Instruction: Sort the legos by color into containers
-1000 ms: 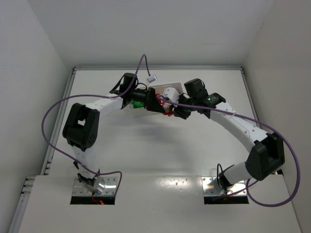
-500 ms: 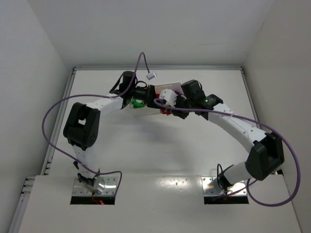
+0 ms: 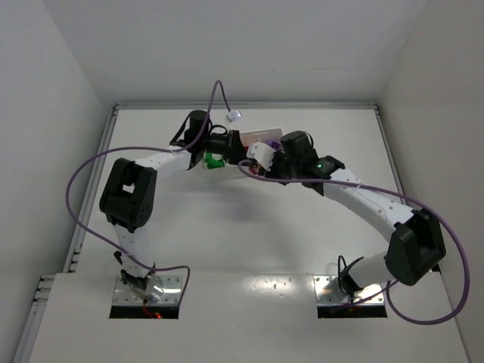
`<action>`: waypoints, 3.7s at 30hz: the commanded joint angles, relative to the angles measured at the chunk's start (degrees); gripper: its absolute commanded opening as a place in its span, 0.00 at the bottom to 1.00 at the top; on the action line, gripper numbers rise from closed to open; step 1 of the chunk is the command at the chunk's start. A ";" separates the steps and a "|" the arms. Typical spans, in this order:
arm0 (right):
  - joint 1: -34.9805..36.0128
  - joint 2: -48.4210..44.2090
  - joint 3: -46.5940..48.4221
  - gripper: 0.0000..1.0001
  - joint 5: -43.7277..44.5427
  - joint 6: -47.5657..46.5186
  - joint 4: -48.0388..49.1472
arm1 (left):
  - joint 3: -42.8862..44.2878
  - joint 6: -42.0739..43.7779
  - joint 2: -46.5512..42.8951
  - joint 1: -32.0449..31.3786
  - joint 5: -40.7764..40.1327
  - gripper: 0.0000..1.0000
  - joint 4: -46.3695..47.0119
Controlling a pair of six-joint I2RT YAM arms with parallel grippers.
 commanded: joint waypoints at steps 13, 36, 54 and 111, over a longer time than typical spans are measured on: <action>-3.57 -5.37 -5.90 0.03 5.06 1.00 0.22 | 3.05 -6.61 1.72 9.96 -0.48 0.00 10.85; -6.13 15.95 22.11 0.04 -32.29 22.52 -5.05 | -6.26 6.74 -20.48 18.04 -7.67 0.00 -2.50; -0.58 44.19 47.62 0.13 -23.60 36.42 10.23 | -8.11 8.24 -25.78 33.25 -8.83 0.00 -9.99; -7.44 35.14 18.44 0.66 -66.66 91.62 72.56 | -5.73 15.45 -17.08 19.11 15.87 0.00 -13.41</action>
